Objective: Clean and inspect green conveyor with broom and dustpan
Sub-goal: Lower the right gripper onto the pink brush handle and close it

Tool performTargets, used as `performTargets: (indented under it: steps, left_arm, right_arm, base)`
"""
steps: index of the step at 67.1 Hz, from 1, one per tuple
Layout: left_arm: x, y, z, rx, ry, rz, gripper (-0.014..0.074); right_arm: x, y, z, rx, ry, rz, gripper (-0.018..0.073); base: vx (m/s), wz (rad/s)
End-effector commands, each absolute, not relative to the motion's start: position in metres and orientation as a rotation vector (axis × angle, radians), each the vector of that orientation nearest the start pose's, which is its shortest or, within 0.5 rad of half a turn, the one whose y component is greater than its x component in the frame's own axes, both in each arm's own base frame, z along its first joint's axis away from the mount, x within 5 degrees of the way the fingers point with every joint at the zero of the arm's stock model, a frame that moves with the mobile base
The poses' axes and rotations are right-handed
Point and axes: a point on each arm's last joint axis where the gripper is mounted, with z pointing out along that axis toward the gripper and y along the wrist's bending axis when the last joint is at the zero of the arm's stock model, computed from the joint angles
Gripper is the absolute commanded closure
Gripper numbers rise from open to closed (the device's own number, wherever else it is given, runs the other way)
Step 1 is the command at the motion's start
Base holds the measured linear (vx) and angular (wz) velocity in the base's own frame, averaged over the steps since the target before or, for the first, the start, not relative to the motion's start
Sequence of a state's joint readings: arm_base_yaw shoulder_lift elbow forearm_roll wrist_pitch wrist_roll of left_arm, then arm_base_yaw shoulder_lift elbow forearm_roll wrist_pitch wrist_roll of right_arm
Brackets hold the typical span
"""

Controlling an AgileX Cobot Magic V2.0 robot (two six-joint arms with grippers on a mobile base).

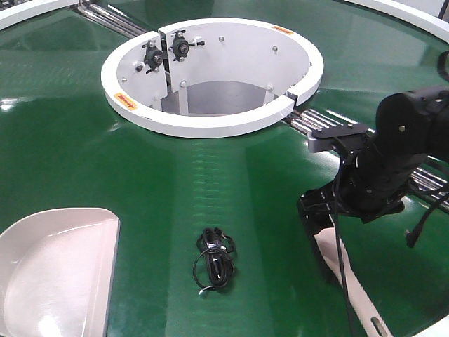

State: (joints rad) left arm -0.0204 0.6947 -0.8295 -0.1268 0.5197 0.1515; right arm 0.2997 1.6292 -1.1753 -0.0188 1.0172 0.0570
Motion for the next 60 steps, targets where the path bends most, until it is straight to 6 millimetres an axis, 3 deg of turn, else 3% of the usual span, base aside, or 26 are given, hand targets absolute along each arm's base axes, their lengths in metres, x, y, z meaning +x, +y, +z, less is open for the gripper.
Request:
performTargets:
  steps: [1,27,39,48,60]
  left_arm:
    - [0.134,-0.009,0.400,0.088,1.773,-0.058,0.0023]
    - [0.133,-0.009,0.400,0.088,1.772,-0.058,0.0023]
    - [0.132,-0.009,0.400,0.088,1.772,-0.058,0.0023]
    - [0.132,-0.009,0.400,0.089,1.777,-0.059,0.0023]
    - [0.132,-0.009,0.399,0.091,1.788,-0.060,0.0023]
  right_arm:
    - [0.307,0.091,0.255,-0.378,2.868,0.034,-0.0032]
    - [0.331,0.098,0.227,-0.388,2.920,0.022,-0.0027]
    - [0.338,0.101,0.216,-0.397,2.938,0.025,0.0052]
    - [0.339,0.103,0.209,-0.384,2.971,0.048,0.0197]
    - [0.337,0.103,0.211,-0.383,2.980,0.047,0.0552]
  base:
    - [0.00,0.00]
    - [0.00,0.00]
    - [0.00,0.00]
    - [0.00,0.00]
    - [0.00,0.00]
